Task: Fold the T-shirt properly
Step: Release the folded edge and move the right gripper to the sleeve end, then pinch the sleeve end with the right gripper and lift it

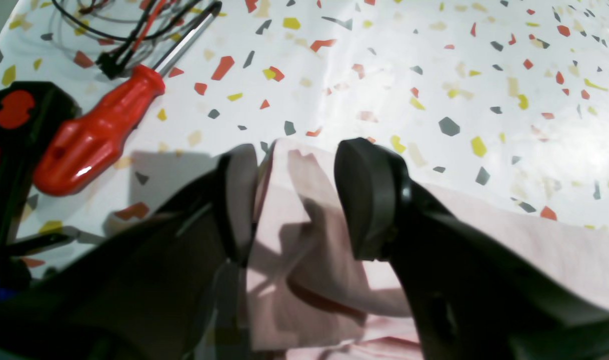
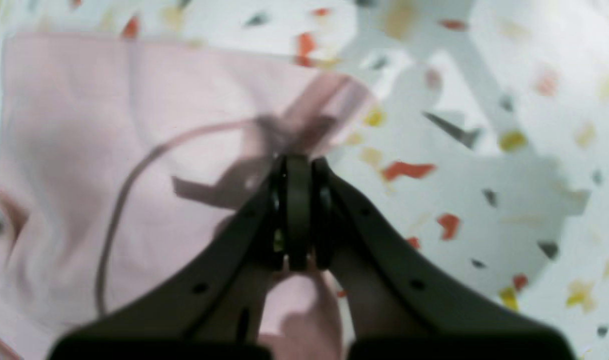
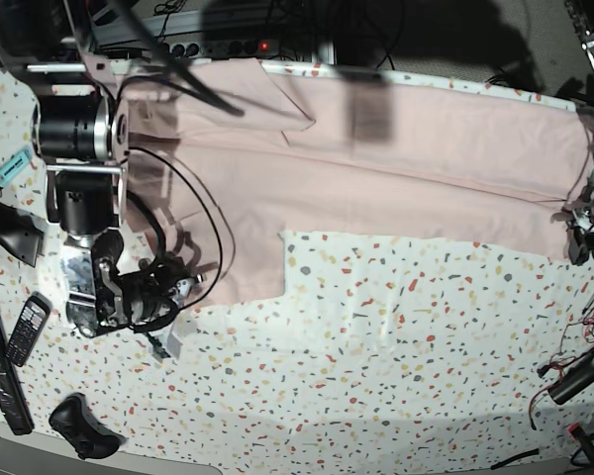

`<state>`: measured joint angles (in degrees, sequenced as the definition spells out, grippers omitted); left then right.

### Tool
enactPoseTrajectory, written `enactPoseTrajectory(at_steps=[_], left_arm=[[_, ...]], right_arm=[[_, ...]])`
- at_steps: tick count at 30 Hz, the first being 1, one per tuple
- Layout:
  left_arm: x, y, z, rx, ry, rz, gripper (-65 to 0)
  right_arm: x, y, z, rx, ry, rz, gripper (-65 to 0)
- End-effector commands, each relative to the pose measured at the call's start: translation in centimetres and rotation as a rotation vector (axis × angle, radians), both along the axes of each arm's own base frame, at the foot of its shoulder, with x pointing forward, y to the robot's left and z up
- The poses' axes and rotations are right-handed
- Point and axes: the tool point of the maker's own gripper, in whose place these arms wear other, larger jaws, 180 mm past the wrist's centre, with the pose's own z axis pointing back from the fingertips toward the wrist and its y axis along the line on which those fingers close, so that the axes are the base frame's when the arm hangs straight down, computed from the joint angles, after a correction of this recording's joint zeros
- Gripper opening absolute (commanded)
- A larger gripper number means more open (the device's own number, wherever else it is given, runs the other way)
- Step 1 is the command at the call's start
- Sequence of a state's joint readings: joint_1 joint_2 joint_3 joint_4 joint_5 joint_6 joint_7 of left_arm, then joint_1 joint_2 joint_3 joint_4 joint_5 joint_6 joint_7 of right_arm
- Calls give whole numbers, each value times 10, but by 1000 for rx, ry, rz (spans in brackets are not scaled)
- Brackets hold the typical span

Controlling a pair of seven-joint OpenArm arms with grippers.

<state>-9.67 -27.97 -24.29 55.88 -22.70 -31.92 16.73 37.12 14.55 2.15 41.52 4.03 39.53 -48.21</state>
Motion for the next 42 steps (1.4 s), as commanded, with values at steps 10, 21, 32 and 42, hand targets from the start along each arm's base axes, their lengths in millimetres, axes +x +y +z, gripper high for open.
enactPoseTrajectory(at_steps=[10,21,32,42], left_arm=[[11,9,25,17,-71,3,-371],[11,9,25,16,-72,3,-371],[11,9,25,17,-70,3,-371],[11,9,25,17,-71,3,-371]], right_arm=[[-4,42,74,65,-285,118,-648],[-91,91,76,178,-343,233,-648],[-172,130,88,319,-334,314,-648],[-226,158,81,412,-253,364,-648]])
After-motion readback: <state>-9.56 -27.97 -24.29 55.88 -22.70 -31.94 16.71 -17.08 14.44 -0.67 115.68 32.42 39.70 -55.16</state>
